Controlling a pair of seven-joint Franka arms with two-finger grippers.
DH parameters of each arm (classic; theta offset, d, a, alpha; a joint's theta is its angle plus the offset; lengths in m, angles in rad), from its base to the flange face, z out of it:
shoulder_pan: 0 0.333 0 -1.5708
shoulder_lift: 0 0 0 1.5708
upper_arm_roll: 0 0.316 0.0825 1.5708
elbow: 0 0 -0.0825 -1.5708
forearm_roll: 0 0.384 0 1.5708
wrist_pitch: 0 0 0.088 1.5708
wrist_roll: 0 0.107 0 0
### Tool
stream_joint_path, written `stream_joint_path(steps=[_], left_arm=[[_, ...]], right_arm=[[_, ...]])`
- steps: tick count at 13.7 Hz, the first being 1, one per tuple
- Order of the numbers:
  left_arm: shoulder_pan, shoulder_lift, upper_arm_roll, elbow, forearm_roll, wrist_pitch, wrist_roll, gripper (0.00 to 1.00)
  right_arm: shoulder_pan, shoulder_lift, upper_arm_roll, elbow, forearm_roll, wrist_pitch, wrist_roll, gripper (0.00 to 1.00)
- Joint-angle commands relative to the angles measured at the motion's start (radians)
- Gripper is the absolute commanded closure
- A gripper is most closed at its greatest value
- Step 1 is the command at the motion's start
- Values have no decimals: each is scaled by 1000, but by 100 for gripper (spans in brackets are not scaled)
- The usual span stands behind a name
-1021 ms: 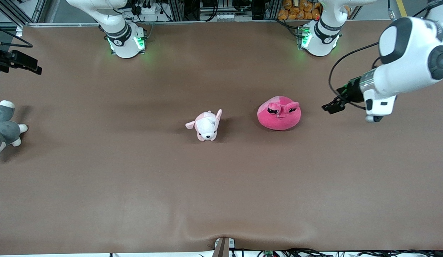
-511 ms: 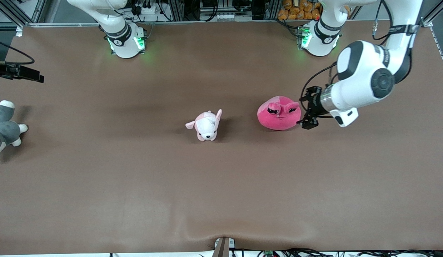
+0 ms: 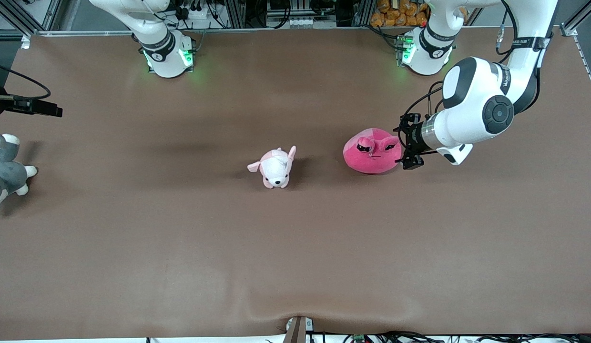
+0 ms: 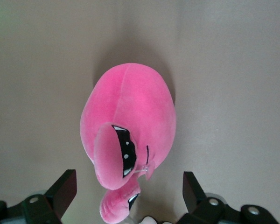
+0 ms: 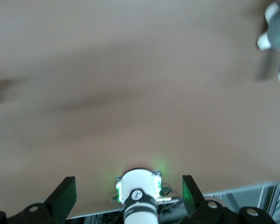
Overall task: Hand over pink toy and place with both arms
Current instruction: 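Reach the left gripper toward the pink plush toy, then grasp the pink toy's snout with the left gripper while the right gripper reaches in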
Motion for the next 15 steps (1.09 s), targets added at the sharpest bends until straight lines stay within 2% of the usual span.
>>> stream_joint_path(steps=[1, 7, 12, 15], left_arm=[[14, -56, -10, -57, -14, 17, -47, 0], [8, -61, -45, -74, -14, 42, -151, 0], [5, -67, -54, -136, -15, 96, -159, 0], [6, -64, -85, -185, -15, 157, -159, 0]], right_arm=[[23, 3, 11, 14, 0, -38, 145, 0], [29, 3, 13, 20, 17, -40, 190, 0], [40, 3, 13, 20, 124, -44, 397, 0], [44, 3, 13, 19, 129, -46, 422, 0]])
